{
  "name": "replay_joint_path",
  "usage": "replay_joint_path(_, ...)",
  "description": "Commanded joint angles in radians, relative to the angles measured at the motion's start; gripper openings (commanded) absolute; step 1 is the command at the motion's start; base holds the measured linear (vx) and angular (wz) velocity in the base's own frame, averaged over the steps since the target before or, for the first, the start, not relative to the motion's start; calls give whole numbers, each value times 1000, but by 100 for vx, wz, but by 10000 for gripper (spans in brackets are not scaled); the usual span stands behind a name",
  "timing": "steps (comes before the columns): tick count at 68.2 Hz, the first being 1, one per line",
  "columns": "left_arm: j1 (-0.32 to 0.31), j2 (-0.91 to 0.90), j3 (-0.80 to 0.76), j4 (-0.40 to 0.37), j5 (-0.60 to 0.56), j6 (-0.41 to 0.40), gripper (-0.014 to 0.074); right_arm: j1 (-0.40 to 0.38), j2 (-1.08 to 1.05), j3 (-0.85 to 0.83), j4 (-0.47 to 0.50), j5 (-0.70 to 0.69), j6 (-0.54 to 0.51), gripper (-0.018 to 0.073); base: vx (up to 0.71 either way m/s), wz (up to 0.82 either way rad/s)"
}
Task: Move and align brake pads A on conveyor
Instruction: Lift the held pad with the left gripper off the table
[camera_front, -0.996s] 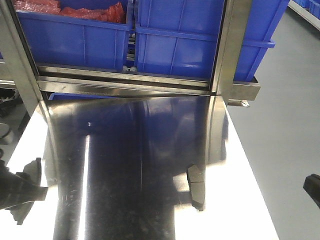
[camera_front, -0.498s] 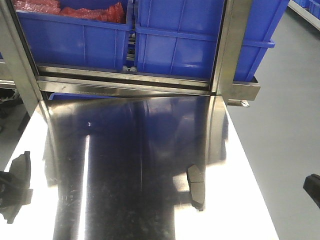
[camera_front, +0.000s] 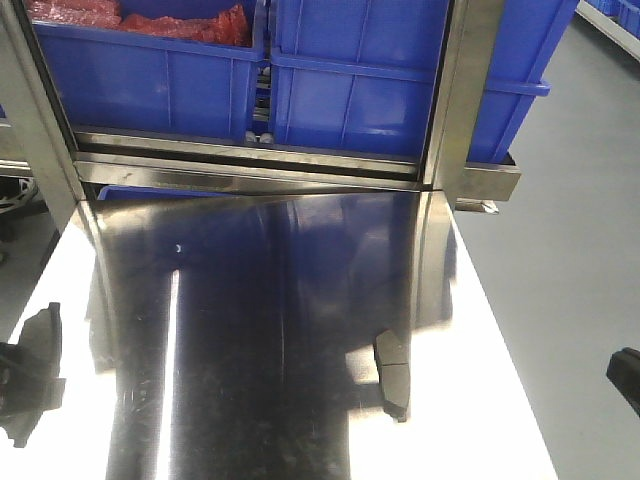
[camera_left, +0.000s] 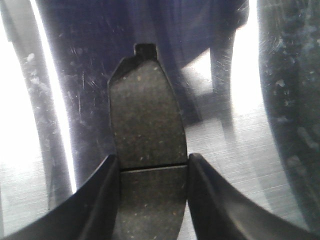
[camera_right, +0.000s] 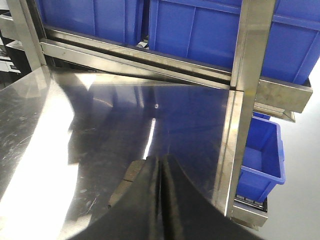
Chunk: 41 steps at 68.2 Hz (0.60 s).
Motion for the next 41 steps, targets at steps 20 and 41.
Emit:
replay_joint_path(20, -4, -14, -22, -5, -56, 1, 183, -2, 12, -24, 0, -77, -2, -6, 0, 0)
replay_joint_path(41, -4, -14, -22, -5, -56, 1, 183, -2, 12, -24, -1, -76, -3, 0, 0, 0)
